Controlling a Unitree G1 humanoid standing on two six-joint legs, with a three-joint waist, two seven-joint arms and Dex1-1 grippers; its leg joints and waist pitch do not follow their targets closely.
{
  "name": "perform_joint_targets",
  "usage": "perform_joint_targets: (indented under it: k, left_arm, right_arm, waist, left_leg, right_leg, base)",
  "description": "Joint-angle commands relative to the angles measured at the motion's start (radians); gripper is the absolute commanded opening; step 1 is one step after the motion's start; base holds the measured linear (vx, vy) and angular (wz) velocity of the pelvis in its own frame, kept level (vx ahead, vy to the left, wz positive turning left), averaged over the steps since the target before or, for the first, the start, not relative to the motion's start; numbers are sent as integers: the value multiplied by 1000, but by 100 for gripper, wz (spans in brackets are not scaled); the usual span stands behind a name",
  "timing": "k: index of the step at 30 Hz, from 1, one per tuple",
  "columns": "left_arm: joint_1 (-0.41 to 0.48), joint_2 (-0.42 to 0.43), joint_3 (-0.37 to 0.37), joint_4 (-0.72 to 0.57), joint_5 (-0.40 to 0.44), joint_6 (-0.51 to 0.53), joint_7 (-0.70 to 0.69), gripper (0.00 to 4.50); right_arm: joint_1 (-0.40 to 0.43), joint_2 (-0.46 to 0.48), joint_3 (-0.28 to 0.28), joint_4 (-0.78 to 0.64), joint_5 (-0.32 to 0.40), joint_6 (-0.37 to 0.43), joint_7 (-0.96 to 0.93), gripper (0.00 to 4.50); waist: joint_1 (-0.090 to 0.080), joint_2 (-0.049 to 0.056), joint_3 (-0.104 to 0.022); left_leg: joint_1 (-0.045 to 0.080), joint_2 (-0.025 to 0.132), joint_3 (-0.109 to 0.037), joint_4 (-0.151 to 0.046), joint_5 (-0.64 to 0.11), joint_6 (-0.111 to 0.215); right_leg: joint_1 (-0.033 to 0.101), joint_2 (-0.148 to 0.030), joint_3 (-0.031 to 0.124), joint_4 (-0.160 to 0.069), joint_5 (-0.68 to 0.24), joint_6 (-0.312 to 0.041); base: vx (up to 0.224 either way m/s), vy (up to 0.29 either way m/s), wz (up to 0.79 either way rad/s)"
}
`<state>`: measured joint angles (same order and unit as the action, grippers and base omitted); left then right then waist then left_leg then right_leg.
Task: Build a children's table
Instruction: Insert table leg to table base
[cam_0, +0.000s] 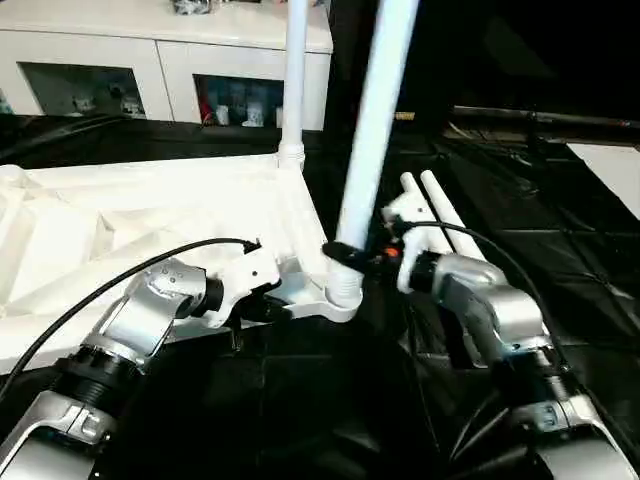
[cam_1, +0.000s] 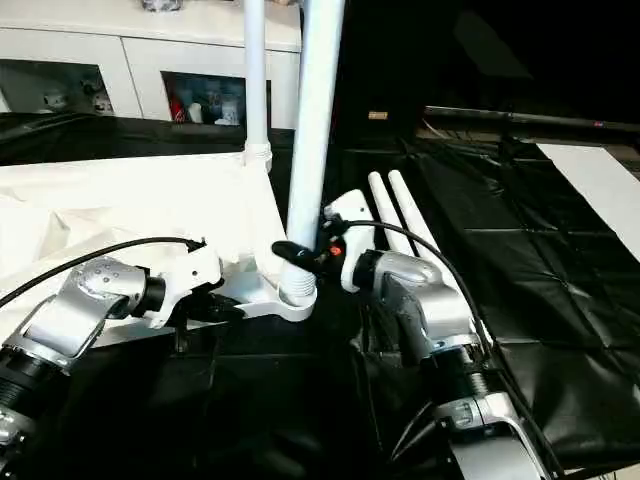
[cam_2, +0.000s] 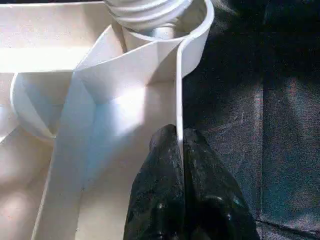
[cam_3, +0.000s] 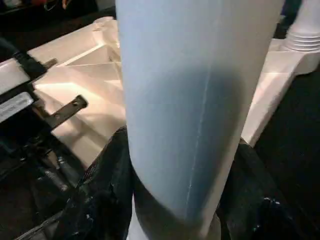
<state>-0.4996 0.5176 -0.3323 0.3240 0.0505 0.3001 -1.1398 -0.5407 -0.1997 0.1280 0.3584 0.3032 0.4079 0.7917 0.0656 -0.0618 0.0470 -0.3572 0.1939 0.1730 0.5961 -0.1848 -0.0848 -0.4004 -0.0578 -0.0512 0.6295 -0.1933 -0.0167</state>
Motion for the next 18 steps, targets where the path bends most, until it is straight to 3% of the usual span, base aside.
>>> perform_joint_targets:
  k: [1, 12, 18]
  left_arm:
    - [17, 3, -23, -5, 19, 3, 20, 0]
    - [18, 15, -16, -32, 12, -11, 5, 0]
    - [15, 17, -17, -31, 7, -17, -5, 0]
  right_arm:
    - [-4, -13, 9, 11, -9, 14, 12, 186]
    - [-16, -39, 33, 12, -22, 39, 56, 186]
    - [-24, -8, 2, 80, -9, 8, 44, 186]
  waist:
    - [2, 9, -54]
    - [-1, 9, -53]
    - [-2, 14, -55]
  left_leg:
    - [8, 35, -10, -75, -214, -11]
    - [7, 36, -11, -77, -217, -12]
    - [7, 35, -10, -75, -210, -12]
  right_leg:
    - [44, -80, 50, -84, -267, -168]
    - [42, -78, 49, -84, -268, -168]
    - [42, -78, 50, -81, -231, -183]
  base:
    - [0, 0, 0]
    - [0, 0, 0]
    - [0, 0, 0]
